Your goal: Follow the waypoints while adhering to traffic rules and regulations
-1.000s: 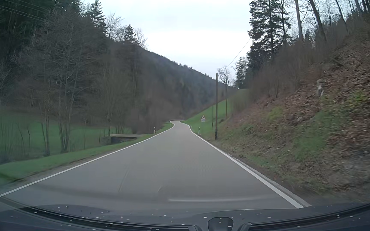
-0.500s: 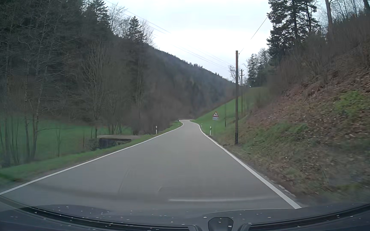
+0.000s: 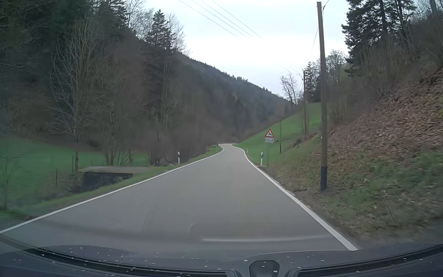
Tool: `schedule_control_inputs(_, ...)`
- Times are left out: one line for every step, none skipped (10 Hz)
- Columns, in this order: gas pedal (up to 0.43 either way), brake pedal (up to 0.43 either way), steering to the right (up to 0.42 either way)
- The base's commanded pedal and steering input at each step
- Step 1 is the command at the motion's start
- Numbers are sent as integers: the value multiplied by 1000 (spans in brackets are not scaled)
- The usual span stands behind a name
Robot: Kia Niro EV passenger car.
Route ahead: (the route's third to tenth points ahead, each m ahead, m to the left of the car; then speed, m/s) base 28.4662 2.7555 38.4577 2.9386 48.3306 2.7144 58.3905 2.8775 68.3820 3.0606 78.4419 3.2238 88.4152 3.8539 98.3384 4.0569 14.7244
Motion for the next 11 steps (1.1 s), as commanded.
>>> schedule_control_inputs(8, 0, -7)
schedule_control_inputs(20, 0, -7)
schedule_control_inputs(47, 0, -6)
schedule_control_inputs(98, 0, -5)
schedule_control_inputs(130, 0, -5)
schedule_control_inputs(130, 0, -5)
schedule_control_inputs(130, 0, -5)
schedule_control_inputs(130, 0, -5)
schedule_control_inputs(138, 0, -3)
schedule_control_inputs(138, 0, 3)
schedule_control_inputs(150, 0, 5)
